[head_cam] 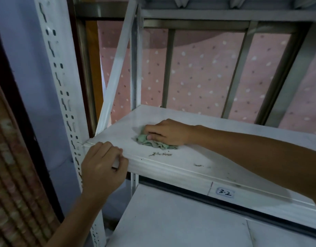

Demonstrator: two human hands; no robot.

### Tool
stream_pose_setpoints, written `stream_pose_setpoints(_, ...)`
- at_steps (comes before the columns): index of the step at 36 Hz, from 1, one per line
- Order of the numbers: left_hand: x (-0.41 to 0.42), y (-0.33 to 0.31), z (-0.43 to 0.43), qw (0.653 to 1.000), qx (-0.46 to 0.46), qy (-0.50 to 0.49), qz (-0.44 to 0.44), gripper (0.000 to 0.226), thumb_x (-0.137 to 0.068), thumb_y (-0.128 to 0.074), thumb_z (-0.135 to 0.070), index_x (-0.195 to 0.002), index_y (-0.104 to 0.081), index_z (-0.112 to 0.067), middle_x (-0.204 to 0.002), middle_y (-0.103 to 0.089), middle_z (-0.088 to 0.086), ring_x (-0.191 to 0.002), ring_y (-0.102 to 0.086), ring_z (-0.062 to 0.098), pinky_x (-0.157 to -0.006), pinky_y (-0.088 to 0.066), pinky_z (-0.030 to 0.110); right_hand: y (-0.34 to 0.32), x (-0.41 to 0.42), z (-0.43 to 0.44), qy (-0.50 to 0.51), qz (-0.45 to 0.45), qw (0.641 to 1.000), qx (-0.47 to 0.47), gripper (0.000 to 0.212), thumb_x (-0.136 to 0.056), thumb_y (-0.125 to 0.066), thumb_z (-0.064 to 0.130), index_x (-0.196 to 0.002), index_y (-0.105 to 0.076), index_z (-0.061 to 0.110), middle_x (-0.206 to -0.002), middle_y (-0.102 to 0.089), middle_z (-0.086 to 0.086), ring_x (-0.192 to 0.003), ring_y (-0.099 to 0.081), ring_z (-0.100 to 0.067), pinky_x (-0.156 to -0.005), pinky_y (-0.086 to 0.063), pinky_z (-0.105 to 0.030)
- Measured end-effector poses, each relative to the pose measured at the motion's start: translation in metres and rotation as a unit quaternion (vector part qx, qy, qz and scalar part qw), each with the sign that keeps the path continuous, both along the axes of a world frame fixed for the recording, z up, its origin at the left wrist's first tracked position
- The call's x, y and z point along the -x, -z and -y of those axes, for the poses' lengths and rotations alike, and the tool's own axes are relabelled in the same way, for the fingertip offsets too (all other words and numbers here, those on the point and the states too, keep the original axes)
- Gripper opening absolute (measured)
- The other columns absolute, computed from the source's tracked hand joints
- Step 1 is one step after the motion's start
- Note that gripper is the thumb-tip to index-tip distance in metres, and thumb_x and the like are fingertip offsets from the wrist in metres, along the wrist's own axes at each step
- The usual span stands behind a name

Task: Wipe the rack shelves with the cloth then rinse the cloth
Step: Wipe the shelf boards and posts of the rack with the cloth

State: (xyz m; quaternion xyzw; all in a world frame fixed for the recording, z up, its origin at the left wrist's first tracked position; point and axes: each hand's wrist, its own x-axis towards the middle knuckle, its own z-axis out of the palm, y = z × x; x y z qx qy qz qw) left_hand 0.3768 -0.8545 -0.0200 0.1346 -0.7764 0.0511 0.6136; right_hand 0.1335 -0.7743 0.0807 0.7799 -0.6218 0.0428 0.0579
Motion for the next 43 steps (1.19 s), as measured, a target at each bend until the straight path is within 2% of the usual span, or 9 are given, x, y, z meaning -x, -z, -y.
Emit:
stream_pose_setpoints(2, -0.002, -0.004, -0.001, 1.000, 0.008, 0.006, 0.014, 0.023, -0.091, -0.059, -0.007, -0.071, -0.068, -0.001, -0.071, -0.065, 0.010, -0.065, -0.058, 0.029, -0.071, -0.049, 0.037, 0.000, -0.008, -0.011, -0.009, -0.002, 1.000, 0.006, 0.007, -0.106, -0.037, 0.041, -0.103, -0.041, 0.036, -0.063, -0.049, 0.012, -0.053, -0.047, -0.002, -0.054, -0.028, -0.013)
stream_pose_setpoints(6, 0.004, -0.012, -0.007, 0.998, 0.024, 0.041, 0.048, 0.023, -0.089, -0.062, -0.005, -0.067, -0.064, -0.003, -0.068, -0.061, 0.009, -0.063, -0.055, 0.027, -0.066, -0.051, 0.038, 0.001, -0.012, -0.021, 0.021, 0.005, 0.999, 0.035, 0.016, -0.106, -0.040, 0.037, -0.104, -0.049, 0.024, -0.060, -0.048, 0.011, -0.051, -0.047, -0.005, -0.052, -0.030, -0.014)
stream_pose_setpoints(11, 0.014, -0.026, -0.007, 0.994, 0.008, 0.072, 0.077, 0.023, -0.085, -0.059, -0.007, -0.062, -0.059, -0.007, -0.065, -0.057, 0.006, -0.061, -0.051, 0.022, -0.060, -0.044, 0.028, -0.002, 0.005, -0.022, 0.123, 0.006, 0.991, 0.044, 0.019, -0.105, -0.041, 0.034, -0.101, -0.051, 0.019, -0.062, -0.048, 0.006, -0.053, -0.044, -0.007, -0.055, -0.034, -0.030)
stream_pose_setpoints(15, 0.015, -0.029, -0.008, 0.993, 0.001, 0.078, 0.083, 0.021, -0.083, -0.058, -0.011, -0.062, -0.063, -0.008, -0.066, -0.059, 0.005, -0.061, -0.055, 0.022, -0.060, -0.040, 0.023, -0.005, 0.030, -0.042, 0.235, -0.008, 0.972, 0.028, 0.021, -0.105, -0.037, 0.037, -0.105, -0.051, 0.021, -0.077, -0.060, -0.007, -0.064, -0.053, -0.023, -0.062, -0.041, -0.035)
stream_pose_setpoints(20, 0.011, -0.022, -0.011, 0.991, -0.023, 0.113, 0.071, 0.022, -0.087, -0.058, -0.011, -0.070, -0.071, -0.007, -0.072, -0.066, 0.004, -0.066, -0.061, 0.023, -0.058, -0.053, 0.032, -0.005, 0.055, -0.100, 0.369, -0.005, 0.928, 0.048, 0.030, -0.106, -0.035, 0.041, -0.110, -0.052, 0.016, -0.079, -0.057, -0.015, -0.073, -0.058, -0.031, -0.064, -0.041, -0.035)
stream_pose_setpoints(24, 0.007, -0.020, -0.010, 0.990, -0.062, 0.110, 0.059, 0.022, -0.087, -0.055, -0.014, -0.074, -0.072, -0.007, -0.076, -0.068, 0.006, -0.071, -0.063, 0.026, -0.061, -0.054, 0.034, -0.005, 0.066, -0.166, 0.455, -0.003, 0.889, 0.046, 0.031, -0.105, -0.032, 0.045, -0.112, -0.051, 0.021, -0.086, -0.058, -0.013, -0.078, -0.056, -0.030, -0.069, -0.043, -0.036)
stream_pose_setpoints(30, 0.015, -0.027, -0.023, 0.992, -0.100, 0.070, 0.041, 0.018, -0.083, -0.058, -0.009, -0.070, -0.068, -0.001, -0.069, -0.064, 0.012, -0.065, -0.058, 0.031, -0.056, -0.047, 0.035, -0.001, 0.068, -0.265, 0.540, -0.019, 0.840, 0.053, 0.029, -0.104, -0.031, 0.047, -0.113, -0.050, 0.027, -0.086, -0.055, -0.009, -0.076, -0.054, -0.029, -0.070, -0.045, -0.039)
stream_pose_setpoints(35, 0.020, -0.024, -0.018, 0.995, -0.093, 0.045, -0.008, 0.025, -0.082, -0.051, -0.007, -0.058, -0.055, -0.004, -0.060, -0.038, 0.002, -0.053, -0.037, 0.024, -0.056, -0.029, 0.028, 0.000, 0.068, -0.342, 0.591, -0.018, 0.806, 0.041, 0.024, -0.104, -0.031, 0.046, -0.112, -0.049, 0.031, -0.097, -0.063, -0.011, -0.080, -0.058, -0.029, -0.071, -0.045, -0.037)
stream_pose_setpoints(43, 0.022, -0.016, -0.024, 0.997, -0.079, -0.007, -0.012, 0.026, -0.082, -0.051, -0.005, -0.056, -0.050, -0.006, -0.058, -0.038, 0.006, -0.053, -0.035, 0.025, -0.057, -0.024, 0.025, 0.004, 0.063, -0.411, 0.665, -0.037, 0.745, 0.037, 0.023, -0.105, -0.029, 0.041, -0.114, -0.046, 0.029, -0.095, -0.060, -0.009, -0.079, -0.058, -0.028, -0.068, -0.043, -0.037)
